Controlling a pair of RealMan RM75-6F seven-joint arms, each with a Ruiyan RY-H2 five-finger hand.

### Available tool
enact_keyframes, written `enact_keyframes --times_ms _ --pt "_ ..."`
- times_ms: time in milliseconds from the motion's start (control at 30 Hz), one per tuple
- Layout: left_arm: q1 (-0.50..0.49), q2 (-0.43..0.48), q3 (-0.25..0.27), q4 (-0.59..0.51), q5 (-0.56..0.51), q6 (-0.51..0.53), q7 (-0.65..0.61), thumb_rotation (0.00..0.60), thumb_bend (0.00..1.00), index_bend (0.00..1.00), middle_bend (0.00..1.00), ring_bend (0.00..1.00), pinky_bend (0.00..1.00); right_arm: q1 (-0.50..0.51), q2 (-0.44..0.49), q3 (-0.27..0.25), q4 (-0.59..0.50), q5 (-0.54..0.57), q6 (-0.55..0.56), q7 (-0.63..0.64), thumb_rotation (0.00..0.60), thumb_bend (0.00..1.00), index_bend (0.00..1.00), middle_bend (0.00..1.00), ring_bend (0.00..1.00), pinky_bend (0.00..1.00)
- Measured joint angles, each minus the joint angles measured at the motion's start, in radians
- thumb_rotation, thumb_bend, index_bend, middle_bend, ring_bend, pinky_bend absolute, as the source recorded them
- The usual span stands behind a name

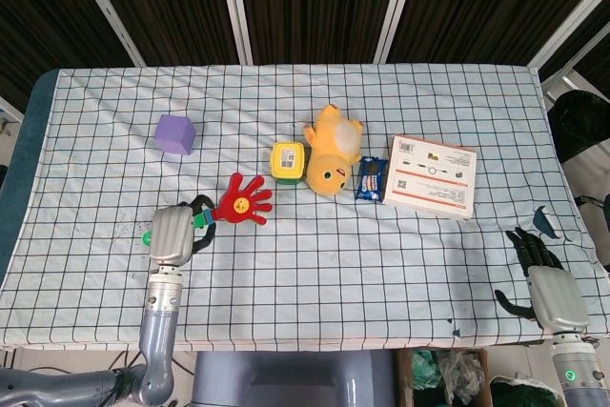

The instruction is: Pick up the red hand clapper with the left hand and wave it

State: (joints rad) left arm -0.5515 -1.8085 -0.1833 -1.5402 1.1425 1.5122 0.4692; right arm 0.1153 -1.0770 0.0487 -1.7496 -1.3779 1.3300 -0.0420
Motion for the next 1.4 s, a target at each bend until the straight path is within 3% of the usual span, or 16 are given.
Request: enact_keyframes --times_ms 400,667,867,1000,1100,1333,1400 --pt "0.048 0.118 0.071 -0.120 0.213 0.003 -0.183 0.600 0.51 0.71 0.69 0.60 0.69 0.002 -0.001 0.003 0.004 0.003 0.000 -0.006 0.600 0.24 0.00 0.00 0.00 0.15" --pt "0.093 0.251 0.125 -0.215 0.406 0.043 -0.432 0.600 0.51 0.71 0.69 0.60 0.69 0.006 -0.010 0.008 0.016 0.010 0.000 -0.023 0.600 0.24 0.00 0.00 0.00 0.15" --pt "0.111 0.290 0.124 -0.187 0.434 0.050 -0.437 0.600 0.51 0.72 0.70 0.61 0.70 0.005 -0.010 0.005 0.017 0.005 0.002 -0.023 0.600 0.24 0.00 0.00 0.00 0.15" --pt "0.124 0.289 0.104 -0.195 0.371 0.048 -0.316 0.600 0.51 0.72 0.71 0.61 0.72 0.002 -0.006 0.003 0.013 0.004 0.003 -0.017 0.600 0.24 0.00 0.00 0.00 0.15" --pt "0.131 0.292 0.086 -0.226 0.286 0.047 -0.137 0.600 0.51 0.73 0.71 0.61 0.75 0.002 -0.005 0.002 0.012 0.001 0.003 -0.018 0.600 0.24 0.00 0.00 0.00 0.15" --pt "0.126 0.283 0.033 -0.359 0.053 0.099 0.474 0.600 0.51 0.73 0.72 0.62 0.75 0.002 -0.007 0.000 0.011 0.003 0.003 -0.029 0.600 0.24 0.00 0.00 0.00 0.15" --pt "0.124 0.277 0.024 -0.382 0.025 0.106 0.597 0.600 0.51 0.73 0.72 0.62 0.75 0.001 -0.006 0.001 0.010 0.005 0.003 -0.029 0.600 0.24 0.00 0.00 0.00 0.15"
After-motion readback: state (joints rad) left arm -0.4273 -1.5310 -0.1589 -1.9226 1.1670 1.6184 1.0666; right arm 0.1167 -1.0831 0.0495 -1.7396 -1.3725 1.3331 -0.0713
